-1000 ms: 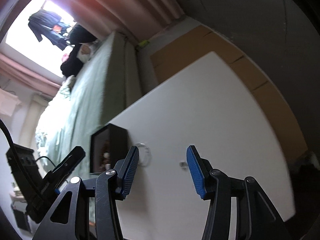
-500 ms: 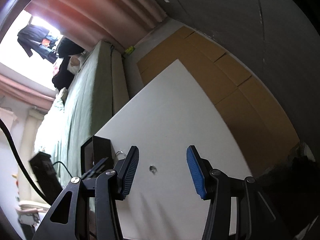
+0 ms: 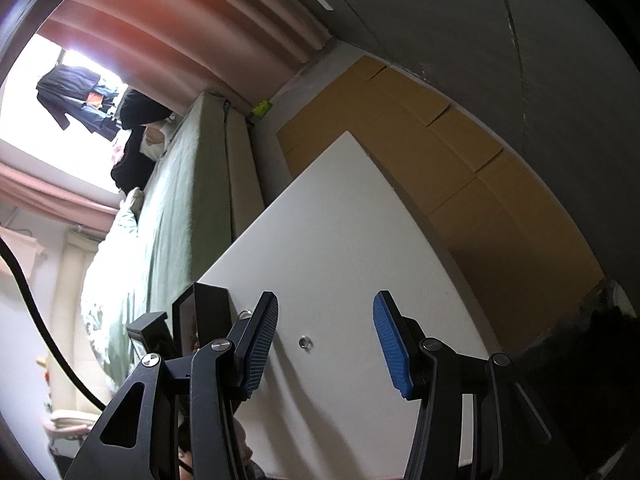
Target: Organize jewelry
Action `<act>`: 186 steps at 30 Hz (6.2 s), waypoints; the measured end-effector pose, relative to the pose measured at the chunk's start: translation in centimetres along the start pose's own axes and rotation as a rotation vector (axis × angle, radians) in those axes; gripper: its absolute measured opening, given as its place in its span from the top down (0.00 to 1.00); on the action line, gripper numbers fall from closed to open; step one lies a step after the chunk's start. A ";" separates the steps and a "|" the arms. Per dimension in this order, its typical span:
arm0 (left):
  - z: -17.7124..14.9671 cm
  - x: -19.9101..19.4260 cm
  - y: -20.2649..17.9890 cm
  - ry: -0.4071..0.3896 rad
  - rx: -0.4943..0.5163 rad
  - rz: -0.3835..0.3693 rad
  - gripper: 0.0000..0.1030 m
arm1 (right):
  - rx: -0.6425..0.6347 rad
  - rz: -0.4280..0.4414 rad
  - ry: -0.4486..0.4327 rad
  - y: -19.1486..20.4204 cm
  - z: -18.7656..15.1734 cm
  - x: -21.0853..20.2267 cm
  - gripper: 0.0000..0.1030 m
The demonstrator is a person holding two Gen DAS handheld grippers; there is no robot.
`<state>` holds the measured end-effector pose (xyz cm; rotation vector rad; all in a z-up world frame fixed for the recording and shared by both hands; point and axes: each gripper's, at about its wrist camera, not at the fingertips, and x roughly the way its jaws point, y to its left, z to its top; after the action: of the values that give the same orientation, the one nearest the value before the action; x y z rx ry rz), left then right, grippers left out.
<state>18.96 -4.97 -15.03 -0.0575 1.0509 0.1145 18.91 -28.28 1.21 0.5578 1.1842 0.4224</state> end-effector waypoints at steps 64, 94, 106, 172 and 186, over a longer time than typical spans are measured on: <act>1.6 -8.9 15.5 -0.172 -0.375 -0.241 0.96 | -0.444 -0.255 0.088 11.9 -5.2 10.4 0.86; -0.3 -12.8 22.9 -0.274 -0.563 -0.246 0.48 | -0.376 0.221 0.065 20.2 -8.6 15.1 0.71; -0.1 -12.8 21.2 -0.268 -0.511 -0.237 0.48 | -0.371 0.138 0.005 18.7 -7.9 12.4 0.67; -6.8 -22.7 8.0 -0.343 -0.212 -0.115 0.03 | -0.498 -0.066 -0.172 10.7 -9.9 -5.7 0.00; -7.0 -22.9 7.9 -0.350 -0.208 -0.091 0.03 | -0.487 -0.051 -0.168 10.7 -9.8 -5.8 0.00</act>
<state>0.72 0.63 1.46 -0.2641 0.6830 0.1451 7.52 -21.39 9.37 0.1373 0.8899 0.5861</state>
